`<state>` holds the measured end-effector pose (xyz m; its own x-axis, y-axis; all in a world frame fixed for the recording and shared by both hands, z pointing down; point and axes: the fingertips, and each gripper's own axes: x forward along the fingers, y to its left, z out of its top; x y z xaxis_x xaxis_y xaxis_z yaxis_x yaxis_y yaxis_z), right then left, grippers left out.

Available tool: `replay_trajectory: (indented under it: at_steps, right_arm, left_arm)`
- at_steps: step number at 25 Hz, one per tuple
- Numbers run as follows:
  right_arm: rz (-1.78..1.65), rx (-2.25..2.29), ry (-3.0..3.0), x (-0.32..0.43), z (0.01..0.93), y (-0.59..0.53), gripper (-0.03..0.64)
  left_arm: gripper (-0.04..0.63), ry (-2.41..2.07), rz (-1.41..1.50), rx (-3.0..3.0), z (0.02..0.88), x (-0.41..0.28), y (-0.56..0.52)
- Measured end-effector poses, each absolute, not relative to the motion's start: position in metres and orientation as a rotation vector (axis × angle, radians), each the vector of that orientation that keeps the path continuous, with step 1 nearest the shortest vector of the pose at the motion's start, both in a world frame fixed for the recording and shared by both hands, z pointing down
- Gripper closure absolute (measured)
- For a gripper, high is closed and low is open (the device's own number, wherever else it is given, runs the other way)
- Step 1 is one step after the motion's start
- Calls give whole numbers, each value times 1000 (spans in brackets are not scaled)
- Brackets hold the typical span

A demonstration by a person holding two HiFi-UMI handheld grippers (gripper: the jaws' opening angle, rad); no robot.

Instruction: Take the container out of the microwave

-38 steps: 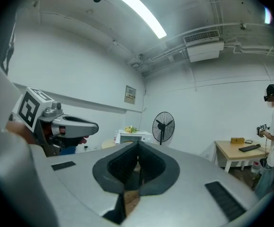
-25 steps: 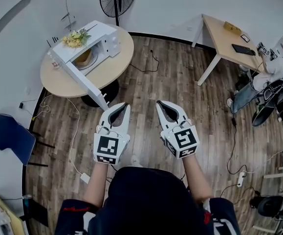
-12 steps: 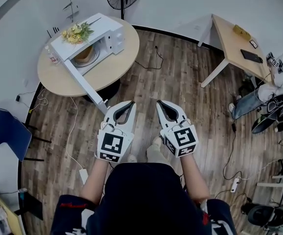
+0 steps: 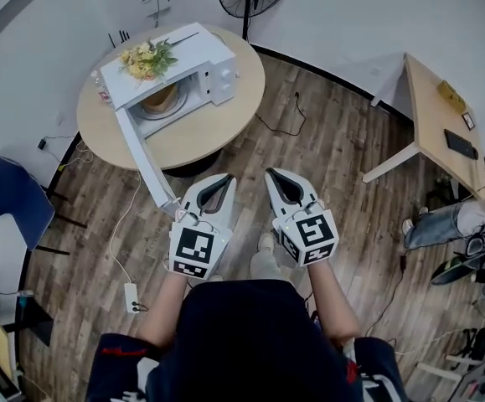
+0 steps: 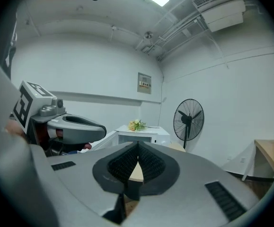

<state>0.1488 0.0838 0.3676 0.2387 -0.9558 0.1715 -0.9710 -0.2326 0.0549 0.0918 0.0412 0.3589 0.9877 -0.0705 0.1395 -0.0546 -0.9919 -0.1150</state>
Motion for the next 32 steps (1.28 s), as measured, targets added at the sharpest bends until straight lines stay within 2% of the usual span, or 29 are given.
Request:
replay_trajectory:
  at_steps: [12,23,32]
  right_arm:
    - [111,2020,-2177,230,360,-2,609]
    - [144,1779,-2367,257,379,-39,609]
    - [165,1679,-2406,259,394,-76,609]
  left_arm:
    - [581,572,-272,-3016,363,163,-25]
    - [581,918,-340,-2951,380,179,-53]
    - [581,1028,-358,-2946,390,181,-94]
